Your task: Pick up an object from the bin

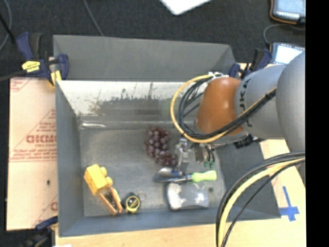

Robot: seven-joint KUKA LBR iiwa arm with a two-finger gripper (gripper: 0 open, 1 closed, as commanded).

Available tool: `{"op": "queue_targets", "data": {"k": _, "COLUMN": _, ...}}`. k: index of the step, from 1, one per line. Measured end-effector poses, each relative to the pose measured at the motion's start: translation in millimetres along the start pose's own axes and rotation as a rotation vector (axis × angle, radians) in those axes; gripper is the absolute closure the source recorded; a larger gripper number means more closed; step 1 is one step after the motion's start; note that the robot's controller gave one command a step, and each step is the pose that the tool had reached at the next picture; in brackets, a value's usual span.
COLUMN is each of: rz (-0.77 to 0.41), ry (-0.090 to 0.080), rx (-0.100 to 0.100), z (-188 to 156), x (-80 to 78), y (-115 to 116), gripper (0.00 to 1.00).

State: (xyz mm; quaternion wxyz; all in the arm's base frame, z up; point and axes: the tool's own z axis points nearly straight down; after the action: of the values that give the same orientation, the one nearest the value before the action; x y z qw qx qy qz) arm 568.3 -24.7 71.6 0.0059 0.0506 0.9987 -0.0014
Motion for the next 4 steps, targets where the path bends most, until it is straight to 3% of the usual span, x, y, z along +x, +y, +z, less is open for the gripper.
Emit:
{"op": "queue_targets", "data": {"k": 1, "rz": 0.000, "ry": 0.000, "rx": 0.000, "z": 0.0, "x": 0.0, "y": 0.0, "gripper": 1.00}}
{"op": "queue_targets", "data": {"k": 2, "rz": -0.196, "ry": -0.007, "rx": 0.001, "z": -24.3, "x": -13.7, "y": 12.1, "gripper": 0.00}}
{"op": "queue_targets", "data": {"k": 3, "rz": -0.196, "ry": -0.006, "rx": 0.001, "z": -23.7, "x": -13.2, "y": 11.8, "gripper": 0.00}}
{"op": "queue_targets", "data": {"k": 4, "rz": -0.181, "ry": -0.015, "rx": 0.001, "z": -13.7, "x": 33.4, "y": 23.9, "gripper": 0.00}}
